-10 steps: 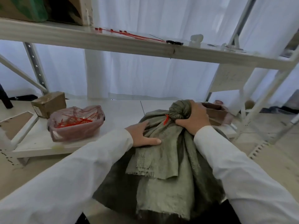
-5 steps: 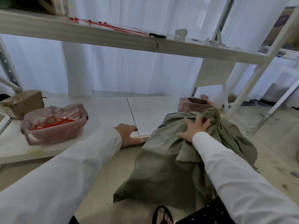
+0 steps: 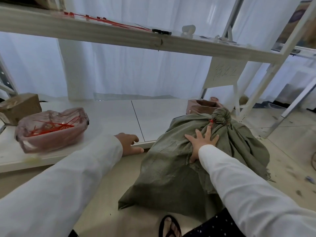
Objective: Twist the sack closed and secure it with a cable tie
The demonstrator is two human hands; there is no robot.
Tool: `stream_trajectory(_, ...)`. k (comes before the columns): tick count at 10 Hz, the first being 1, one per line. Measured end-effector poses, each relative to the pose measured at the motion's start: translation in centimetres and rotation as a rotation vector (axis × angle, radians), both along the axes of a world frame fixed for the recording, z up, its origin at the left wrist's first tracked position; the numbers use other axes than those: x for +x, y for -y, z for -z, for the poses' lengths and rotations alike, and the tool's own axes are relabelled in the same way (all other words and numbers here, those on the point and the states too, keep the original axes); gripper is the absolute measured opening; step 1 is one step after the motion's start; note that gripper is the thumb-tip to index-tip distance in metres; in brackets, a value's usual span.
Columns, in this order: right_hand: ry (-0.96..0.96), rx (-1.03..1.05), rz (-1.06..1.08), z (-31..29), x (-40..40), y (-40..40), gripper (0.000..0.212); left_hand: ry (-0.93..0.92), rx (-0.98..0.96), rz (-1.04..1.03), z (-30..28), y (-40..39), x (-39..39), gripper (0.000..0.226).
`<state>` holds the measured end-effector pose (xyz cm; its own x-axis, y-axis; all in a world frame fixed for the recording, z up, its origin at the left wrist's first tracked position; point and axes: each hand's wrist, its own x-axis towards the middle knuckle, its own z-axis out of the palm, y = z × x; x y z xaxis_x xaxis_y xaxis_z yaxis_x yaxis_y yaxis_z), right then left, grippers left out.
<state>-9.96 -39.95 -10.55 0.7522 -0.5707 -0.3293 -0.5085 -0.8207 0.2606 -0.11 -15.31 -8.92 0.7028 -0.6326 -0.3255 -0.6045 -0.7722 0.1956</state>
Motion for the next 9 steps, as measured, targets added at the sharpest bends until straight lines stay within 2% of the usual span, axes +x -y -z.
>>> stream_trajectory(2, 0.043, -0.027, 0.203, -0.3, -0.5, 1.9, 0.099, -0.004, 0.0, -0.015, 0.4, -0.2, 0.2, 0.057)
stream_trajectory(4, 0.119, -0.051, 0.344, 0.3, -0.9, 3.1, 0.078, -0.007, -0.002, 0.004, 0.8, 0.6, 0.2, 0.055)
stream_trajectory(5, 0.082, -0.056, 0.327, 0.2, -0.7, 2.7, 0.079, 0.001, 0.005, 0.02, 0.8, 1.1, 0.0, 0.055)
stream_trajectory(6, 0.004, -0.068, 0.295, -0.1, -0.3, 1.5, 0.09, 0.008, -0.001, 0.024, 0.9, 1.3, 0.0, 0.055)
stream_trajectory(7, -0.064, 0.018, 0.29, -1.4, 0.4, 0.4, 0.115, -0.002, -0.01, 0.015, 0.7, 1.2, 0.0, 0.056)
stream_trajectory(8, -0.029, 0.085, 0.23, -2.8, 1.4, -1.0, 0.12, 0.008, -0.018, 0.004, 0.4, 0.8, 0.0, 0.056)
stream_trajectory(9, 0.05, 0.182, 0.133, -3.1, 2.6, -2.4, 0.108, 0.029, -0.031, -0.016, 0.5, 0.2, 0.4, 0.055)
